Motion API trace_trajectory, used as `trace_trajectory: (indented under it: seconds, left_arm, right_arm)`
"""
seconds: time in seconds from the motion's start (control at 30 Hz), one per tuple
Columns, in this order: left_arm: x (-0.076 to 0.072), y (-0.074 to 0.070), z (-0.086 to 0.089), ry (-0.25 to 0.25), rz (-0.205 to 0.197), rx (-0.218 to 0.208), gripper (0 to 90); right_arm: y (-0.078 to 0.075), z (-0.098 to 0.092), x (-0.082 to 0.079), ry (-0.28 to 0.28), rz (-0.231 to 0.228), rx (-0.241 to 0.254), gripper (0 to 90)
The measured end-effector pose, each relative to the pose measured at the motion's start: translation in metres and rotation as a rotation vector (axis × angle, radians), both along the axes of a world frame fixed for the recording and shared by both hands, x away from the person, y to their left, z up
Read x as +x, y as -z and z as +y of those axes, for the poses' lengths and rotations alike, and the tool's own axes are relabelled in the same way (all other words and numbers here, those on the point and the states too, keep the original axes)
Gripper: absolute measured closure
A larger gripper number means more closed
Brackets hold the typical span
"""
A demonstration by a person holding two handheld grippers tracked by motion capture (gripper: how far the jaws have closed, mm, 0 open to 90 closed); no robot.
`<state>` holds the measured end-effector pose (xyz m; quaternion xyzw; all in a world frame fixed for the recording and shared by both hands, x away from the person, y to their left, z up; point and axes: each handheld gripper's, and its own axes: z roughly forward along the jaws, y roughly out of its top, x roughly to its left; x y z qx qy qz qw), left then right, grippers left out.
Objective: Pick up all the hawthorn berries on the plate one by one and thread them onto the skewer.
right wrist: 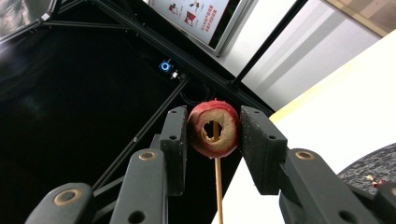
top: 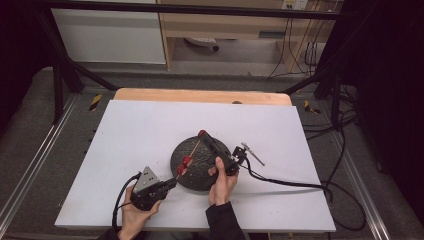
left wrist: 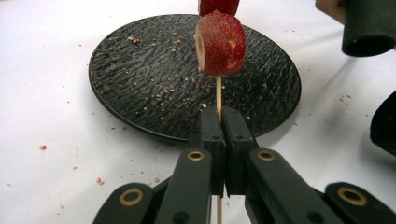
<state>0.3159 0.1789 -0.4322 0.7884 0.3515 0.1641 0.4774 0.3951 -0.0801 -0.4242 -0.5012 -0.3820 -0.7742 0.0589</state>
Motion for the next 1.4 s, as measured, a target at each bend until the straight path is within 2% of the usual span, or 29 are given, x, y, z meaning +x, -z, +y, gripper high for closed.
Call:
trace_trajectory:
  seconds: [0.13, 0.37, 0.53, 0.7, 0.87, 0.97, 1.13, 1.4]
  left_arm:
    - [-0.001, -0.001, 0.001, -0.014, -0.017, 0.021, 88.7]
    - [-0.002, 0.000, -0.004, -0.003, -0.001, -0.007, 88.7]
    - [0.001, -0.003, -0.001, -0.015, -0.003, -0.009, 88.8]
    - [0.000, -0.007, -0.001, -0.024, -0.035, -0.004, 88.8]
    - [-0.002, -0.006, -0.003, -0.039, -0.060, 0.024, 88.7]
    - [-0.003, -0.006, -0.004, -0.043, -0.063, 0.023, 88.7]
    - [0.002, -0.008, -0.011, -0.053, -0.068, 0.013, 88.7]
    - [0.014, -0.012, -0.017, -0.045, -0.046, -0.011, 88.7]
  right_arm:
    - [-0.002, -0.001, 0.001, -0.017, 0.014, -0.010, 63.5]
    - [-0.001, 0.000, 0.001, 0.001, 0.007, -0.005, 63.6]
    - [-0.003, -0.002, 0.000, 0.005, -0.006, -0.034, 63.8]
    - [-0.006, -0.002, 0.000, 0.025, -0.013, -0.030, 64.0]
    - [-0.006, -0.002, 0.002, 0.033, 0.010, -0.029, 64.0]
    - [-0.007, -0.003, 0.002, 0.027, 0.022, -0.026, 64.0]
    - [-0.003, 0.001, 0.001, -0.021, 0.068, -0.030, 64.0]
    - [0.001, 0.003, -0.001, -0.027, 0.058, -0.054, 64.0]
